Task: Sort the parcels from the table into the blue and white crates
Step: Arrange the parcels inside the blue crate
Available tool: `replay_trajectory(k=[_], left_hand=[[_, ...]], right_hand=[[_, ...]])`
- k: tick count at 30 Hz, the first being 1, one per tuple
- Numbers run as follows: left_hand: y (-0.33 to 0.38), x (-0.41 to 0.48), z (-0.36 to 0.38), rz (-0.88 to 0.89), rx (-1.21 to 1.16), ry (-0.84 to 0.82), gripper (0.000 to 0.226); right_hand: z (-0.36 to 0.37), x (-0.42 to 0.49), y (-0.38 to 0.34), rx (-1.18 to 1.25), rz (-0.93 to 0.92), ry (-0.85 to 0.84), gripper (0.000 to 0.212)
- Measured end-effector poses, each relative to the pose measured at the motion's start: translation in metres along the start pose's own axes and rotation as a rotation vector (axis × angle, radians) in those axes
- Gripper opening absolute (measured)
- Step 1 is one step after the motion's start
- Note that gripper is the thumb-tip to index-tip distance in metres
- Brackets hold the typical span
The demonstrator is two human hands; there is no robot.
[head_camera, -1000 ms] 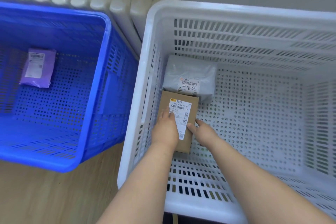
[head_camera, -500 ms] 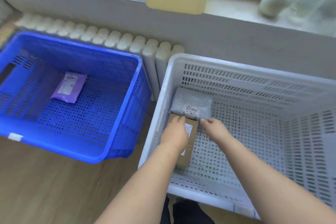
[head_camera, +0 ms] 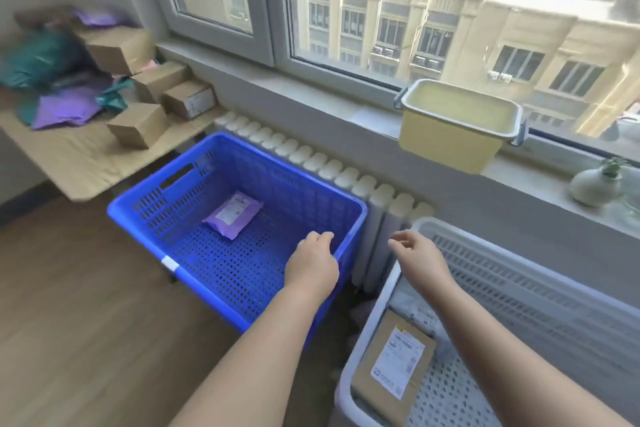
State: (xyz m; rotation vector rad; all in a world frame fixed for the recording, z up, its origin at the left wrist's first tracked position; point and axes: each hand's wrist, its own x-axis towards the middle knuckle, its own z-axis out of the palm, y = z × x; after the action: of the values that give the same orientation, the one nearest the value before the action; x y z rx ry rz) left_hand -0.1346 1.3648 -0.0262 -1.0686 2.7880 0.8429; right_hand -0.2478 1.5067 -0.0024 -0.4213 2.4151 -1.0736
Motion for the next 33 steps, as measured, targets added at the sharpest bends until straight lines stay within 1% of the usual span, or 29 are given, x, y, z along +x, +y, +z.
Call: replay_trajectory(k=[3,4,5,7,9,13,16,19,25,27,33], left_hand=[[-0.057,0.003,-0.034,-0.107,-0.015,0.047,0.052],[-0.069,0.002,-0.04,-0.131,-0.014,0.041,0.051],[-0.105,0.002,-0.06,-0.164,-0.02,0.065,0.051],[-0.123,-0.003,-0.068,-0.188,0.004,0.05,0.05],[-0.182,-0.009,-0.097,-0.254,0.014,0.067,0.048],[-0.291,-0.017,-0.15,-0.312,0.045,0.101,0.048],[-0.353,-0.023,-0.188,-0.329,0.07,0.104,0.047],[-0.413,-0.023,-0.231,-0.349,0.049,0.153,0.045],[-0.496,-0.013,-0.297,-0.384,-0.07,0.262,0.046],[-0.507,-0.008,-0.31,-0.379,-0.087,0.281,0.046],[-0.59,0.057,-0.378,-0.384,-0.112,0.34,0.045]], right_hand=[[0.048,-0.003,-0.053,-0.076,-0.13,-0.084,0.031],[0.059,-0.005,-0.06,-0.105,-0.15,-0.113,0.032],[0.093,-0.002,-0.085,-0.134,-0.195,-0.149,0.033],[0.109,-0.003,-0.095,-0.168,-0.214,-0.171,0.035],[0.161,-0.003,-0.126,-0.215,-0.245,-0.205,0.037],[0.257,-0.013,-0.188,-0.274,-0.258,-0.257,0.039],[0.325,-0.023,-0.229,-0.282,-0.271,-0.281,0.04],[0.391,-0.037,-0.274,-0.286,-0.295,-0.326,0.042],[0.481,-0.038,-0.355,-0.311,-0.385,-0.398,0.042],[0.488,-0.031,-0.372,-0.291,-0.389,-0.401,0.042],[0.571,0.026,-0.459,-0.234,-0.427,-0.404,0.037]])
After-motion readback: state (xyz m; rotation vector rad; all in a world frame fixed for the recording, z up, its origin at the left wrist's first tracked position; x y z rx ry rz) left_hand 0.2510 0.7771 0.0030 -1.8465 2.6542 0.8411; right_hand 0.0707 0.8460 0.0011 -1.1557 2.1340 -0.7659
